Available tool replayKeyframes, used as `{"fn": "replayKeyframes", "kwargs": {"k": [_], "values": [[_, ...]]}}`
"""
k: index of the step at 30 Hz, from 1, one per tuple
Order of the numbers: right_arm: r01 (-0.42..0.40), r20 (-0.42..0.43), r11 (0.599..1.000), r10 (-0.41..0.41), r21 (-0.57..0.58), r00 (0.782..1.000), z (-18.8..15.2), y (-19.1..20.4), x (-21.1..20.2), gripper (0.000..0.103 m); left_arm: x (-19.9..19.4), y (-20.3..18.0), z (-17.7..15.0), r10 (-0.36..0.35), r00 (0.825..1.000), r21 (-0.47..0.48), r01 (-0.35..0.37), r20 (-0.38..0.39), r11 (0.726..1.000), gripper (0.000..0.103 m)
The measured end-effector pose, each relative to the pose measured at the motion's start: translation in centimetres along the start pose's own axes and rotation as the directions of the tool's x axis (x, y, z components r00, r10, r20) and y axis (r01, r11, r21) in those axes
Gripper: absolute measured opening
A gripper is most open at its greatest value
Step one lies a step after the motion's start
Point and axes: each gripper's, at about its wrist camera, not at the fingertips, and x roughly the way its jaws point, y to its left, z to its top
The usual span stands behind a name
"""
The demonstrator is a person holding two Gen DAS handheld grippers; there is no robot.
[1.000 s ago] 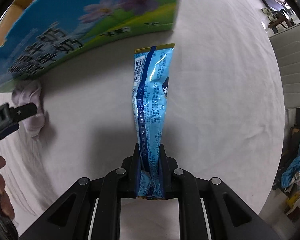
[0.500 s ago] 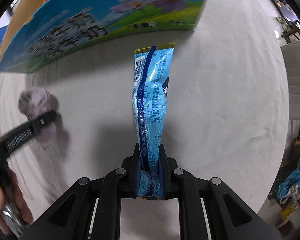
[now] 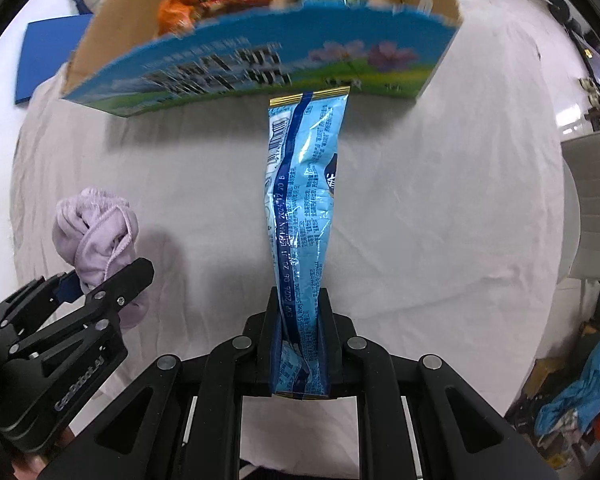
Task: Organize soft objects
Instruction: 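Grasp the lilac cloth with the left tool, then place the lilac cloth in the box with the left tool while the right tool places the blue bar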
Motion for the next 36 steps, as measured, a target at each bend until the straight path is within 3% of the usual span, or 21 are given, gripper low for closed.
{"fn": "replayKeyframes", "kwargs": {"k": [11,15,22,28,36], "values": [[-0.084,0.124,0.996,0.088,-0.038,0.988,0.7,1.2,-9.7,0.016,-10.2,0.3,1.9,-0.049,0.981,0.044,0.042,0.188,0.998,0.037],[-0.114,0.162,0.993,0.120,-0.041,0.979,1.7,1.6,-12.3,0.016,-12.4,1.0,5.4,-0.075,0.972,0.049,0.066,0.223,0.997,0.037],[-0.146,0.217,0.989,0.151,-0.039,0.964,7.1,2.5,-15.3,0.016,-14.1,2.0,11.7,-0.080,0.958,0.038,0.072,0.274,0.997,0.037],[-0.156,0.223,0.988,0.149,0.014,0.963,13.5,3.0,-14.5,0.016,-12.2,3.8,18.1,-0.106,0.975,0.008,0.107,0.194,0.994,0.037],[-0.117,0.144,0.990,0.105,0.077,0.984,20.9,3.1,-8.4,0.016,-5.1,5.9,25.2,-0.145,0.989,-0.062,0.144,-0.015,0.988,0.037]]}}
